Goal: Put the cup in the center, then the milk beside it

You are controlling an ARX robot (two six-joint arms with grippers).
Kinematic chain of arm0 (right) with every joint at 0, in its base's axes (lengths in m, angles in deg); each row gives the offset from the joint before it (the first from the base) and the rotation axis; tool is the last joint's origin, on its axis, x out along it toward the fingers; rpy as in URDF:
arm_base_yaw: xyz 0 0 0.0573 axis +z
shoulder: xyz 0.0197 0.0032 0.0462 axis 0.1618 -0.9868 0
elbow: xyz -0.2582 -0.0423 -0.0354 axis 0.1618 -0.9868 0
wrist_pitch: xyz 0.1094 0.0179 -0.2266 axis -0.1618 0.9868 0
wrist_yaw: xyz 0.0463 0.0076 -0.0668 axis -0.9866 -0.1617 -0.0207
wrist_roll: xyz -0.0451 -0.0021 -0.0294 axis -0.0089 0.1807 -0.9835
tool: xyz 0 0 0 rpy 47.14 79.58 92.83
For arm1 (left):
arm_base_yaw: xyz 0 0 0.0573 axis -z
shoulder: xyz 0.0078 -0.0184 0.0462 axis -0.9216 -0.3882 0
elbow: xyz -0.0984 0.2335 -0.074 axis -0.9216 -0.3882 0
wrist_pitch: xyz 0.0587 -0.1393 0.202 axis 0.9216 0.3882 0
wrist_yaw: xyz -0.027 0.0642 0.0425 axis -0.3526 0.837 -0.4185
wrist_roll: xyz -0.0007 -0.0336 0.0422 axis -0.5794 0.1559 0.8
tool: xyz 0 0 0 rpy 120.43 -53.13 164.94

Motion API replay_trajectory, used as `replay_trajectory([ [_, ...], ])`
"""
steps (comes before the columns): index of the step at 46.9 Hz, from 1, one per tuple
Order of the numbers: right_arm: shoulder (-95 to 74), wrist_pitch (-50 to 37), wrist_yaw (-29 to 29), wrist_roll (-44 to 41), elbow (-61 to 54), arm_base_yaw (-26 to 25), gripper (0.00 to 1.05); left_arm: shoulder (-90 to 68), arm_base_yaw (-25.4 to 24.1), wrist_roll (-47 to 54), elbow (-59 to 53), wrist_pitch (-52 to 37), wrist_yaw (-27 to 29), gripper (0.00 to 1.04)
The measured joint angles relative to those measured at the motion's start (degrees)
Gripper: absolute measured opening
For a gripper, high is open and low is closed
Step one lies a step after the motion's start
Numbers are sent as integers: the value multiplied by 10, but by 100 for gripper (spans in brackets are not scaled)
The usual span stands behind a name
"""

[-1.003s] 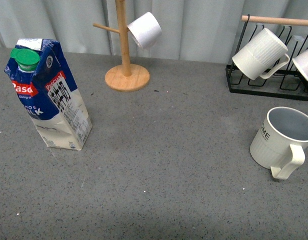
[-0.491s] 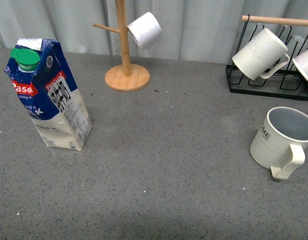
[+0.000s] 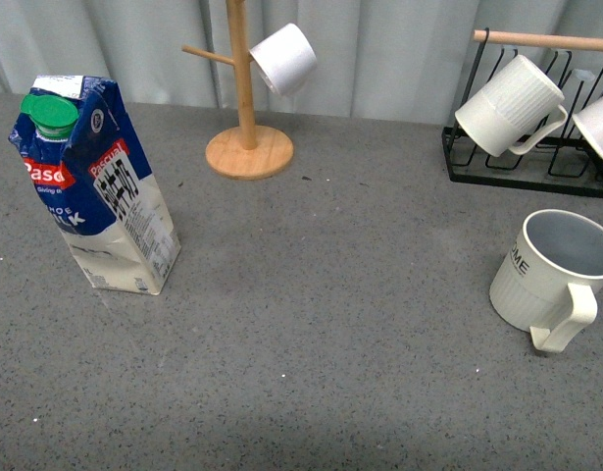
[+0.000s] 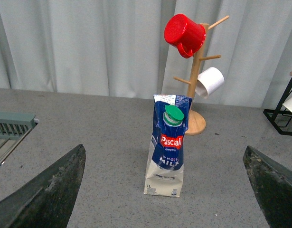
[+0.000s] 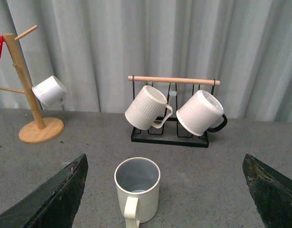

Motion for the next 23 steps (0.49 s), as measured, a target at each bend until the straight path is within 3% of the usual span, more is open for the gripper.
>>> replay_trajectory([
  [4,-2,-3,16,-8,0,4,95,0,0,0,0,0,0,98],
  [7,-22,-16,94,-59,2,15,95,0,0,0,0,0,0,98],
  [9,-49,-20,106,-93,7,10,95,0,0,0,0,0,0,98],
  [16,-212,-124,59,-127,28,-27,95,0,0,0,0,0,0,98],
  [23,-496,-257,36,-109,120,-45,95,0,0,0,0,0,0,98],
])
